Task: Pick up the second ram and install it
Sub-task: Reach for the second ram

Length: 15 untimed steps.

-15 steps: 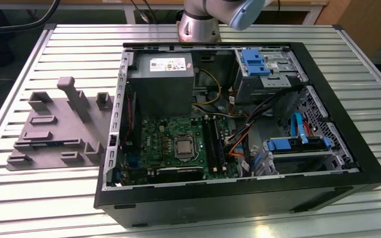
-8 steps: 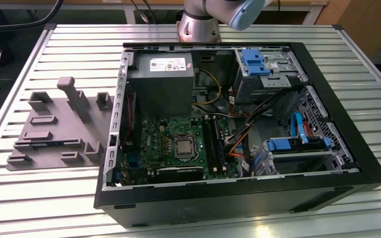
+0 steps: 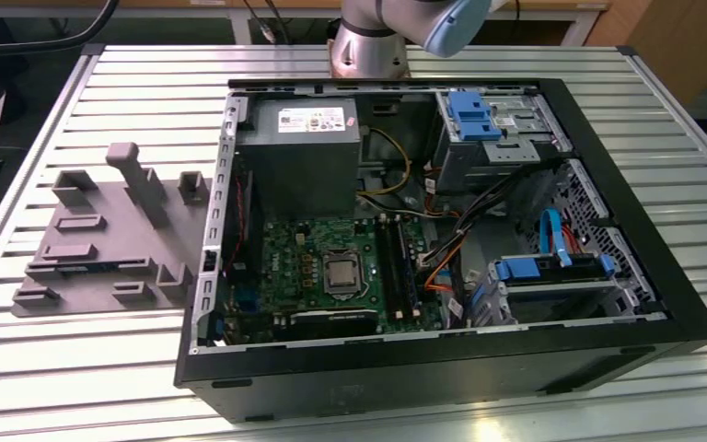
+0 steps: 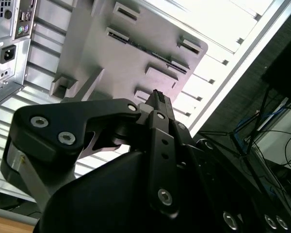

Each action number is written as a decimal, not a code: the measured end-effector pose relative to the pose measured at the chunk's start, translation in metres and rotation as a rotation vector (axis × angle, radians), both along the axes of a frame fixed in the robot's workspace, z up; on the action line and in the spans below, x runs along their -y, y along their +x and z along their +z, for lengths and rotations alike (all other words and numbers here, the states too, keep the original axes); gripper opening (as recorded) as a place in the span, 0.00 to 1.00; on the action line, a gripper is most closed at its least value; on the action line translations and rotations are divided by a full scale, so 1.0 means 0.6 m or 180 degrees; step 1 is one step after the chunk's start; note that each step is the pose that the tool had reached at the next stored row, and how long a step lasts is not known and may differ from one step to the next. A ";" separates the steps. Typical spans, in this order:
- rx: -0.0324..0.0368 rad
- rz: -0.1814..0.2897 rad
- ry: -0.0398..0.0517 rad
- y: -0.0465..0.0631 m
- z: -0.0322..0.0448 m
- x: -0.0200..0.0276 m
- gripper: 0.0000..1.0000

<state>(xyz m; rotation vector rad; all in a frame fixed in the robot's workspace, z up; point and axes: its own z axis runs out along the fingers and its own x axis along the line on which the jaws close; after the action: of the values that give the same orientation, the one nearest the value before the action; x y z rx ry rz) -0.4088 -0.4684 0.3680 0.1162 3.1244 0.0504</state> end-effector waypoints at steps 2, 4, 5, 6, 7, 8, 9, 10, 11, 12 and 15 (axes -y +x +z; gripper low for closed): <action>0.0000 0.0000 0.0000 0.000 0.000 -0.0001 0.11; 0.0000 0.0000 0.0000 0.000 0.000 -0.0006 0.11; 0.0000 0.0000 0.0000 0.000 0.000 -0.0013 0.11; 0.0000 0.0000 0.0000 0.000 0.000 -0.0019 0.11; 0.0000 0.0000 0.0000 0.000 0.000 -0.0026 0.11; 0.0000 0.0000 0.0000 0.000 0.000 -0.0034 0.11; 0.0000 0.0000 0.0000 0.000 0.000 -0.0043 0.11; 0.0000 0.0000 0.0000 0.000 0.000 -0.0052 0.11; 0.0000 0.0000 0.0000 0.000 0.000 -0.0062 0.11; 0.0000 0.0000 0.0000 0.000 0.000 -0.0072 0.11; 0.0000 0.0000 0.0000 0.000 0.000 -0.0103 0.11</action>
<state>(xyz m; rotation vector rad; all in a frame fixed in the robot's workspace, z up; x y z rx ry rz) -0.4087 -0.4623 0.3677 0.1163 3.1244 0.0503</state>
